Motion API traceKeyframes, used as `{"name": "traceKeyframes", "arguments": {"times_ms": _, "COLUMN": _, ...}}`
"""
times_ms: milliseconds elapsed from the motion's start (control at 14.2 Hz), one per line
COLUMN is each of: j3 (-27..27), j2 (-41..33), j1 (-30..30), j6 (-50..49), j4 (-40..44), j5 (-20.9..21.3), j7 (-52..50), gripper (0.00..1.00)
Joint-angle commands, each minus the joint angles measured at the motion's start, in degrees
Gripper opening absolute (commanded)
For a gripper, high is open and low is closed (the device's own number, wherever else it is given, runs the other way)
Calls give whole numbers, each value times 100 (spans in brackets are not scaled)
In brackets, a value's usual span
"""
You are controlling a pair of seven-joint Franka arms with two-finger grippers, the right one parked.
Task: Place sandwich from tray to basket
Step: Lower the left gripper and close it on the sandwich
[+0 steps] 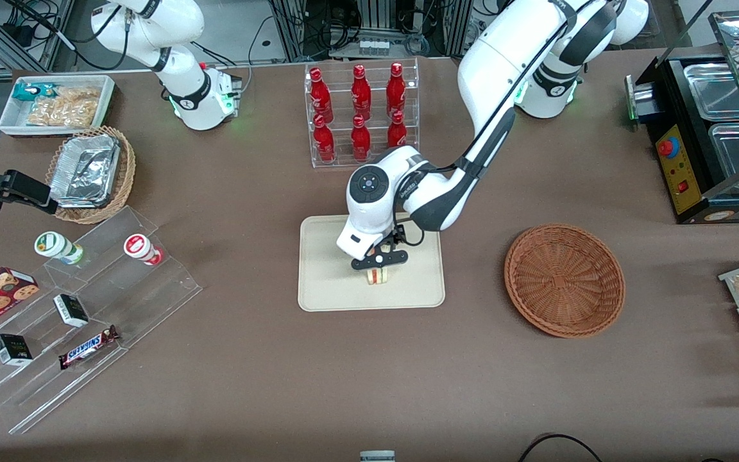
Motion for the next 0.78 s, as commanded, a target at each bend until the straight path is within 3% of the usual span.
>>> {"name": "traceKeyframes", "arguments": {"times_ms": 0, "j3": 87, "j2": 139, "j1": -199, "j6": 29, "j4": 162, "j5": 120, "j7": -305, "gripper": 89}}
{"name": "traceKeyframes", "arguments": {"times_ms": 705, "j3": 104, "j2": 131, "j1": -208, "j6": 20, "j4": 109, "j5": 173, "j7": -508, "gripper": 19}}
